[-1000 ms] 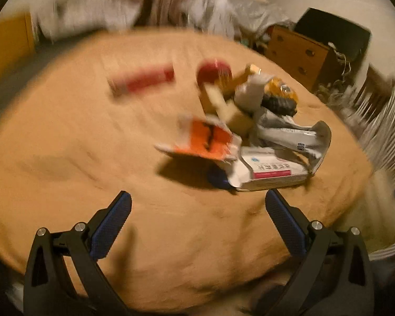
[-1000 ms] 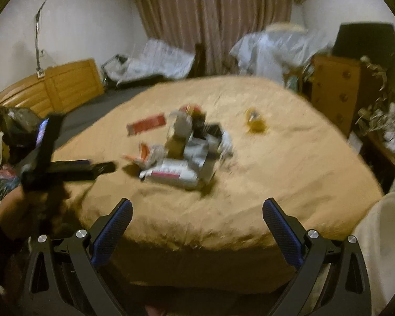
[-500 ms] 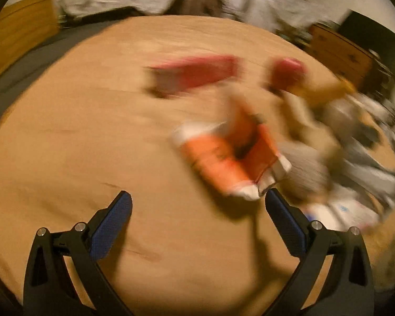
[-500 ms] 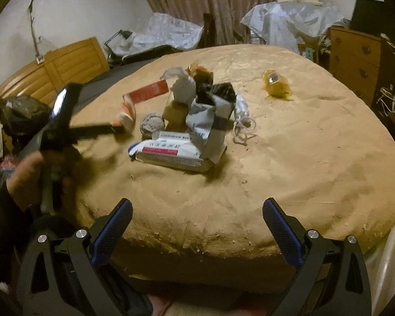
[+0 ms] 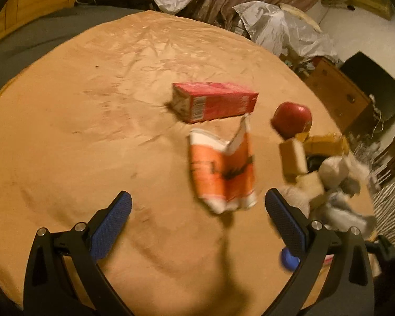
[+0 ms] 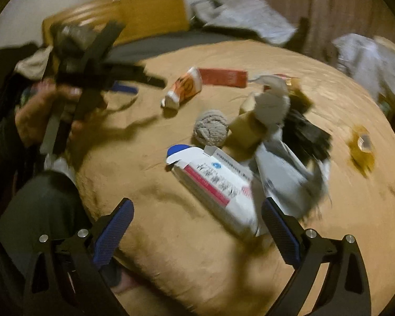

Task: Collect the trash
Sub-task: 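Grasp the orange paper cup with the left tool while the right tool grasps the white medicine box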

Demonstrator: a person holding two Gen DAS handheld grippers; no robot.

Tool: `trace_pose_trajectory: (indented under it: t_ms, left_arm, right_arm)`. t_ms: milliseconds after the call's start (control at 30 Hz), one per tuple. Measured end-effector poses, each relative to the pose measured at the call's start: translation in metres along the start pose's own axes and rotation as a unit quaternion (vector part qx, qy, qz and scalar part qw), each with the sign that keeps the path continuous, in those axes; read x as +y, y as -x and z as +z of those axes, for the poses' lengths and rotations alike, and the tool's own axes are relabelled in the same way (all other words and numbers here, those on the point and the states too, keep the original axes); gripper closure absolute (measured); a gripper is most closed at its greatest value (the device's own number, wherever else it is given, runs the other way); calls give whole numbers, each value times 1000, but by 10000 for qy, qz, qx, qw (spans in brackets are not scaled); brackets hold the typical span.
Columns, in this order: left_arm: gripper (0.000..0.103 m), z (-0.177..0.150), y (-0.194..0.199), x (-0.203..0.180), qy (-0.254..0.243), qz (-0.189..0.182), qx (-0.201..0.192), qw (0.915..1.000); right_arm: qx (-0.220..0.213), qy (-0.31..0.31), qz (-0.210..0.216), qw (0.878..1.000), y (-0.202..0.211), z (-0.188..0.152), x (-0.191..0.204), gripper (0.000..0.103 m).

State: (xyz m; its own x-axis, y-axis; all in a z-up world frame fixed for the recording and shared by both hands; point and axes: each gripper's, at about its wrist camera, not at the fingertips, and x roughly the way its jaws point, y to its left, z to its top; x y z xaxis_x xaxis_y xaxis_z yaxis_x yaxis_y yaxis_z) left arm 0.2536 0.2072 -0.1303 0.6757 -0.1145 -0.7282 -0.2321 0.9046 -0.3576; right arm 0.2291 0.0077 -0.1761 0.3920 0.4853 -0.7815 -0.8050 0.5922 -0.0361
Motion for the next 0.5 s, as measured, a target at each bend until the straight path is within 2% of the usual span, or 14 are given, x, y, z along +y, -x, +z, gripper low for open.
trace_pose_trajectory:
  t_ms: [200,333,367,400,500]
  left_arm:
    - [5,10,-35,-22,-15,-120,190,9997]
    - [5,14,-53,-25,-116,46,211,9997]
    - [5,13,-52,-24,-141,64,198,9997]
    - [5,13,-51,-24,-163,73,192,9997]
    - [5,12,-52,-25,-246,128,169,9995]
  right_arm:
    - [738,690,198,9947,-38,28,-15,10]
    - [1181,1041,227,9873,-59,30,-9,12]
    - [1244,1123,195,9857,-61,29,-6,19]
    - [1274,1091,179,9857,-61,29,-8,31]
    - [1206,835,120,9891,-55,27,-12,34]
